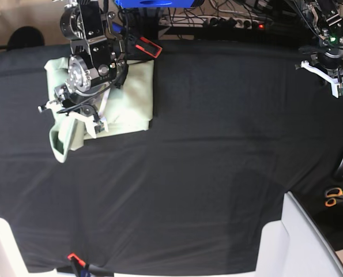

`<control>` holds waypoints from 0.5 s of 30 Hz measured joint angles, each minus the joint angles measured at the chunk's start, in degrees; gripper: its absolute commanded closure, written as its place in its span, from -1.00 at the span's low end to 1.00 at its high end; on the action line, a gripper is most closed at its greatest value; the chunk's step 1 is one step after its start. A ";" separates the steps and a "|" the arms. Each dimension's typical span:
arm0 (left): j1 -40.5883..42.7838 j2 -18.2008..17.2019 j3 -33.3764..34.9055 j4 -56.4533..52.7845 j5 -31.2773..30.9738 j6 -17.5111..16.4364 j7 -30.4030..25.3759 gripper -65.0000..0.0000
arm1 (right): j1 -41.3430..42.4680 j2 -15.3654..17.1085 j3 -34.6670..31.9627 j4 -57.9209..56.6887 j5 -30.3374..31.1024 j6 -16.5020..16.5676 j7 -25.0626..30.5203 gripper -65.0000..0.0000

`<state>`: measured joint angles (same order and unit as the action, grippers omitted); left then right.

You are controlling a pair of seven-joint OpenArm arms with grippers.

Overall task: Fold the T-shirt properly
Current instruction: 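Move the right gripper back over the folded shirt and grasp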

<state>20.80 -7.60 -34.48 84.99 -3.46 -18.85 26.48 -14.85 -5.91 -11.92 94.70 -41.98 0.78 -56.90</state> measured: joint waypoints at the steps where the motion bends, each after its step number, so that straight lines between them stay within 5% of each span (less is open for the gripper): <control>1: 0.00 -0.02 0.00 0.00 0.00 0.00 0.00 1.00 | -0.26 0.00 0.00 -0.04 -0.04 0.00 0.00 1.00; 15: 0.00 -0.04 0.00 0.00 -0.13 0.02 0.00 1.00 | -1.49 0.02 -4.96 -0.02 -0.02 -0.02 -0.07 1.00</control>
<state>20.80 -7.64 -34.48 84.99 -3.60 -18.83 26.48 -16.34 -5.89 -16.88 94.67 -42.00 0.75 -56.97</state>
